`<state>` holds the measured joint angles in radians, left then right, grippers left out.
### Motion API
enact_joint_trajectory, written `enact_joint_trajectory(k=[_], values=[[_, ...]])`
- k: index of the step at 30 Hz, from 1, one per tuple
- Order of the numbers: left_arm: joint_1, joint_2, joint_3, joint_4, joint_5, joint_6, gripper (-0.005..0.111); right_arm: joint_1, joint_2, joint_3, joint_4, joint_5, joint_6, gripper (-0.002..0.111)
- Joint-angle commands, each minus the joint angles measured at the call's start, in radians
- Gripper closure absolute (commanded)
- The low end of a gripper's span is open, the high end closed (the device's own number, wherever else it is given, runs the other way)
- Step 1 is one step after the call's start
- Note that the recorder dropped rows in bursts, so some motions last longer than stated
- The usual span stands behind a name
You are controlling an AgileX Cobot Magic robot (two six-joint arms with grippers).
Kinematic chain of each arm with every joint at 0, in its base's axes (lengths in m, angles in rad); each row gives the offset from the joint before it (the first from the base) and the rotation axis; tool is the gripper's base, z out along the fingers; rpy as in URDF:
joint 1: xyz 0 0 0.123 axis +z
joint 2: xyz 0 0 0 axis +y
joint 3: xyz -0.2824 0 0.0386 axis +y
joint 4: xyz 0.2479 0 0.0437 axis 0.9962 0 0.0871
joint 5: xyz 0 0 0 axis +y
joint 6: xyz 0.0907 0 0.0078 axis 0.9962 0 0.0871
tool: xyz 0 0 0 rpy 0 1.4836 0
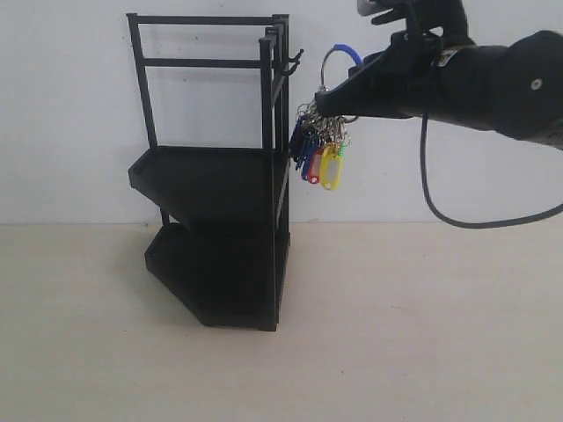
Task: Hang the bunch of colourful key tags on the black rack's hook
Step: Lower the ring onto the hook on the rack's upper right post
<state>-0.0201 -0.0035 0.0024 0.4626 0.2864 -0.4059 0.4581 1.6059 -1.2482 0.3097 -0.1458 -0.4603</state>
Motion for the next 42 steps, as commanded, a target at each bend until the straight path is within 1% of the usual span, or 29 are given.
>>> enact_joint_trajectory(k=[1,14,23,28,38,39,41,42], values=[[-0.001,0.004,-0.002,0.000,-0.003,-0.006,0.102,0.013,0.040,-0.051,-0.006,-0.052,-0.058,0.108],[-0.001,0.004,-0.002,0.000,-0.003,-0.006,0.102,0.071,0.082,-0.102,-0.006,-0.076,-0.110,0.108],[-0.001,0.004,-0.002,0.000,-0.003,-0.006,0.102,0.077,0.082,-0.102,-0.006,-0.047,-0.095,0.108],[-0.001,0.004,-0.002,0.000,-0.003,-0.006,0.102,0.098,0.082,-0.102,-0.006,-0.047,-0.090,0.108],[-0.001,0.004,-0.002,0.000,-0.003,-0.006,0.102,0.099,0.082,-0.102,-0.002,-0.023,-0.090,0.108],[-0.001,0.004,-0.002,0.000,-0.003,-0.006,0.102,0.099,0.082,-0.102,-0.002,-0.023,-0.090,0.105],[-0.001,0.004,-0.002,0.000,-0.003,-0.006,0.102,0.099,0.082,-0.102,-0.002,-0.028,-0.099,0.091],[-0.001,0.004,-0.002,0.000,-0.003,-0.006,0.102,0.099,0.082,-0.102,-0.002,-0.028,-0.099,0.082]])
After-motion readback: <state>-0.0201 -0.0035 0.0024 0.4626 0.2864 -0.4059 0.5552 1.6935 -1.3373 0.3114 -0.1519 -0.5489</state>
